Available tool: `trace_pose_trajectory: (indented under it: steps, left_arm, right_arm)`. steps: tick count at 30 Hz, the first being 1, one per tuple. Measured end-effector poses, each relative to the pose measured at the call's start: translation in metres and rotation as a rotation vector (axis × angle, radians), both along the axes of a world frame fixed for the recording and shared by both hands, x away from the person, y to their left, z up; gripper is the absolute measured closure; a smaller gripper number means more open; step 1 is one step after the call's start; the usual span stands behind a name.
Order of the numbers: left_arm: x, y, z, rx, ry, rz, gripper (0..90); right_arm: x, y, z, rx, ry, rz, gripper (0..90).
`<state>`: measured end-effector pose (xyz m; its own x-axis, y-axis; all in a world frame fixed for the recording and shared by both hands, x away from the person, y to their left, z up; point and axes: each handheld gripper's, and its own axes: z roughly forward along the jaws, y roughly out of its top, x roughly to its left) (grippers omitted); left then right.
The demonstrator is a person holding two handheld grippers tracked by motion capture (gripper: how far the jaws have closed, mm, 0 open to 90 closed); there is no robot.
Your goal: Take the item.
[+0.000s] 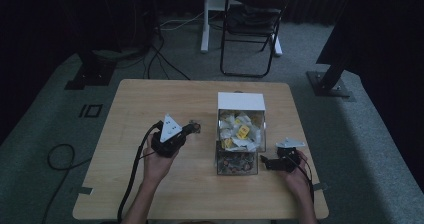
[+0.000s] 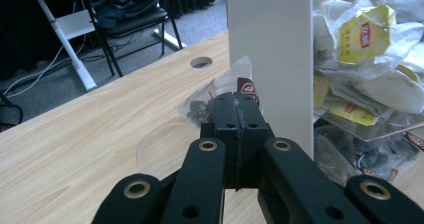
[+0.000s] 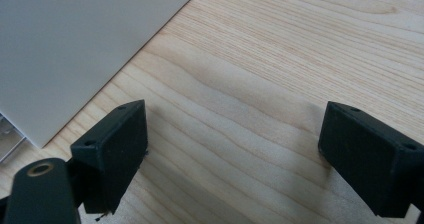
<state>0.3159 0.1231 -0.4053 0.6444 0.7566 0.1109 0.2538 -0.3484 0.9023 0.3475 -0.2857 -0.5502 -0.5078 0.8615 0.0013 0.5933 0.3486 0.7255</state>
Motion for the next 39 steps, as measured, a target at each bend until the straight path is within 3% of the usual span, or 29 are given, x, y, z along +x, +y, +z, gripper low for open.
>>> trace_pose_trajectory:
  steps: [13, 39]
  left_arm:
    - [0.011, 0.003, 0.001, -0.011, -0.001, 0.021, 90.0]
    - [0.037, 0.003, -0.013, -0.012, 0.029, 0.076, 90.0]
  right_arm:
    - [0.000, 0.000, 0.000, 0.000, 0.000, 0.000, 12.1]
    - [0.000, 0.000, 0.000, 0.000, 0.000, 0.000, 12.1]
